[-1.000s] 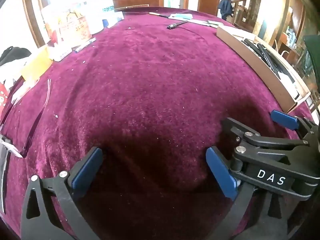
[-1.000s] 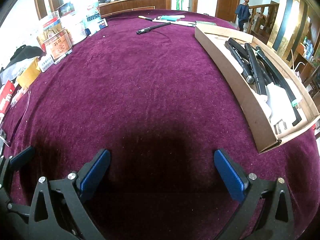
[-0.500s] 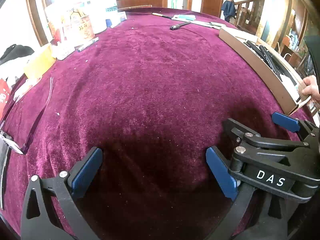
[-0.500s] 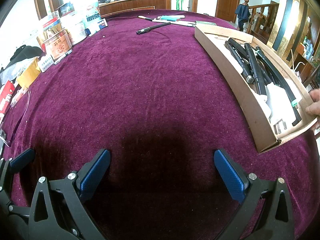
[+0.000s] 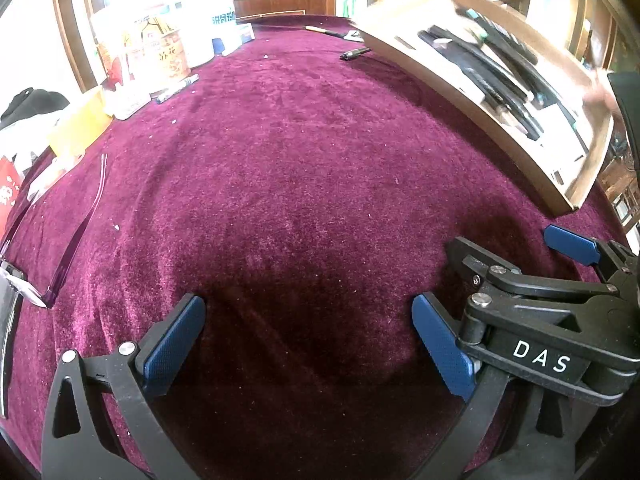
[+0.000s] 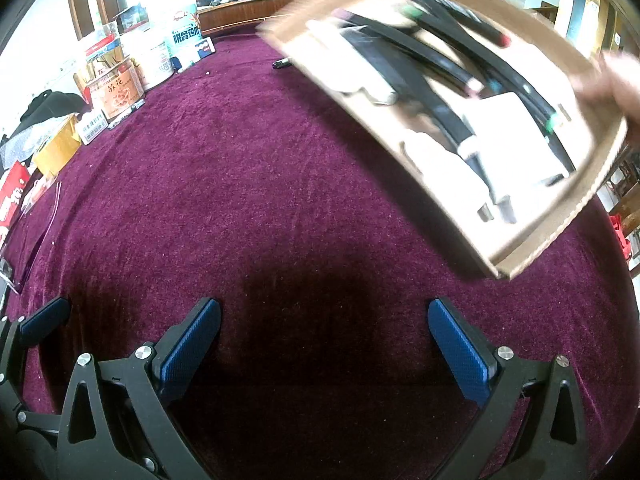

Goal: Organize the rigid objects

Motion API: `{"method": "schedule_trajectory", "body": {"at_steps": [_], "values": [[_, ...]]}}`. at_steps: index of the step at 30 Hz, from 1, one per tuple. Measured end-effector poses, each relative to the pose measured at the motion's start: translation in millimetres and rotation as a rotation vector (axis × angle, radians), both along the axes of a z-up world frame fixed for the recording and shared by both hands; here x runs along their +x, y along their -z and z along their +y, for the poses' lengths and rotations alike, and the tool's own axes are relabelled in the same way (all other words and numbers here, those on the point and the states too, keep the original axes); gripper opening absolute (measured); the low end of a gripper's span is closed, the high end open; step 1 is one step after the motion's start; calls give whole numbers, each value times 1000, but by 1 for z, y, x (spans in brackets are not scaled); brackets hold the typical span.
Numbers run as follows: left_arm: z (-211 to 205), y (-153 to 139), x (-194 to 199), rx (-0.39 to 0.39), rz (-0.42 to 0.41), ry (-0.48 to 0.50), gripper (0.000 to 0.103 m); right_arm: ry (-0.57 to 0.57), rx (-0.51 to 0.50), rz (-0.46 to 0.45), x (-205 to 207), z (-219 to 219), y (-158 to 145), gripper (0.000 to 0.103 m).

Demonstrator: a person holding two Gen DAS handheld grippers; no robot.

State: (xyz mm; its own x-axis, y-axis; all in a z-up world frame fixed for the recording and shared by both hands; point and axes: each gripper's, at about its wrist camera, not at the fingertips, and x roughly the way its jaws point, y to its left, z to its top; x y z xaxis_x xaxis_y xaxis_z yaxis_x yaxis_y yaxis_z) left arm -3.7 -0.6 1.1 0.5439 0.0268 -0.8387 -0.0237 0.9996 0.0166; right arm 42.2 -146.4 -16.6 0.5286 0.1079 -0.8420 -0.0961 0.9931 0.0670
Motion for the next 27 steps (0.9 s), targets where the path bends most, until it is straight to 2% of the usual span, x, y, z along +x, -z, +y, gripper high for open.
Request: {"method": "schedule_trajectory", "body": {"at_steps": [27], "values": [[-2,0,0,-3,0,1,103,0,3,-1,3,-4,1,101]]}}
